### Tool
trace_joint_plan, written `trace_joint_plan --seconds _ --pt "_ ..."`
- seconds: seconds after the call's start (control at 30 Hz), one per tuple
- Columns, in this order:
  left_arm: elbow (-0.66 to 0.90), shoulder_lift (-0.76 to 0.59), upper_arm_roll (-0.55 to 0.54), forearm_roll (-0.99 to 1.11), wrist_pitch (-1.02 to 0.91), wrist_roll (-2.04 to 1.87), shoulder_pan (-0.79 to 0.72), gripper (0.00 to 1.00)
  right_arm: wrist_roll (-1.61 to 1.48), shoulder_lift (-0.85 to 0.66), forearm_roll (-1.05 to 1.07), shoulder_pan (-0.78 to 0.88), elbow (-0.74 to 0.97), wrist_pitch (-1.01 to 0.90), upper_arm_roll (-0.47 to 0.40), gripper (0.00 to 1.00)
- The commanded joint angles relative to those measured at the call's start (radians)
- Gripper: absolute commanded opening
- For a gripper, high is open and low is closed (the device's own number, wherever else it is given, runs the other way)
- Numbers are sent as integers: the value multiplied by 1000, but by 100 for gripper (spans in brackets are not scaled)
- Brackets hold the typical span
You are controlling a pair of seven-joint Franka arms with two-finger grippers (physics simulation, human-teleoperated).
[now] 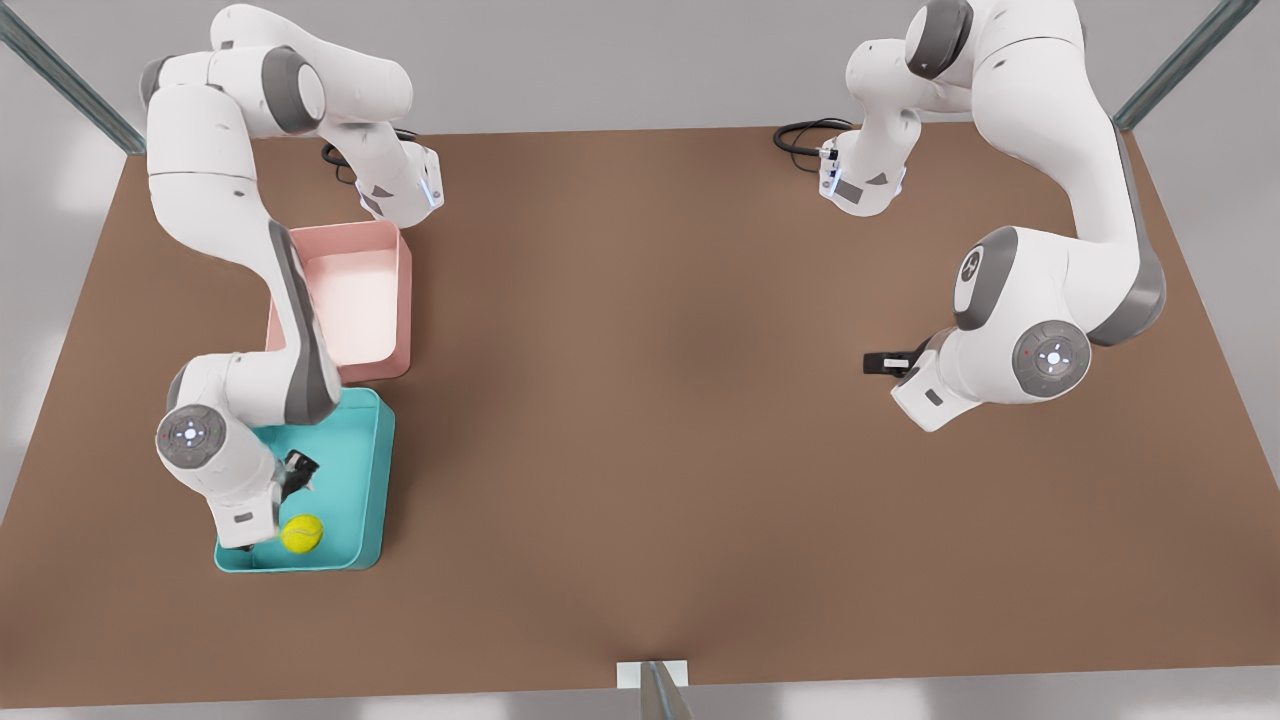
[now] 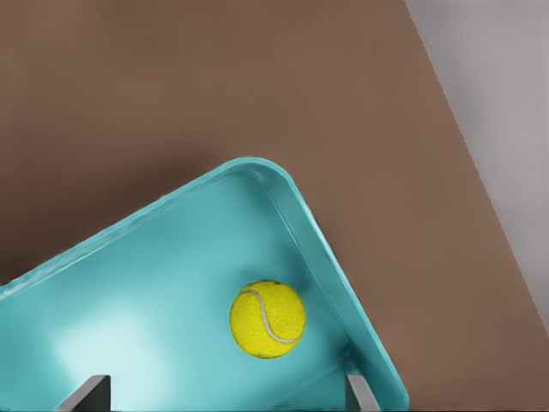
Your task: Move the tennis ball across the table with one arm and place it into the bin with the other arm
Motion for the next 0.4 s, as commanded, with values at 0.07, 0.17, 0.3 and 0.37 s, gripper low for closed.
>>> trace_joint_plan --seconds 0.07,0.17,0.3,0.37 --pt "6 -4 0 8 -2 2 1 100 1064 -199 160 45 83 -684 1 100" --pt "3 -18 0 7 -5 2 6 100 1035 -437 130 41 -38 -669 18 100" --pt "-36 -63 -2 16 58 68 66 100 1044 -557 135 21 -187 -597 19 100" --pt "-36 -64 -3 22 56 68 55 100 1042 -558 135 21 -187 -598 18 100"
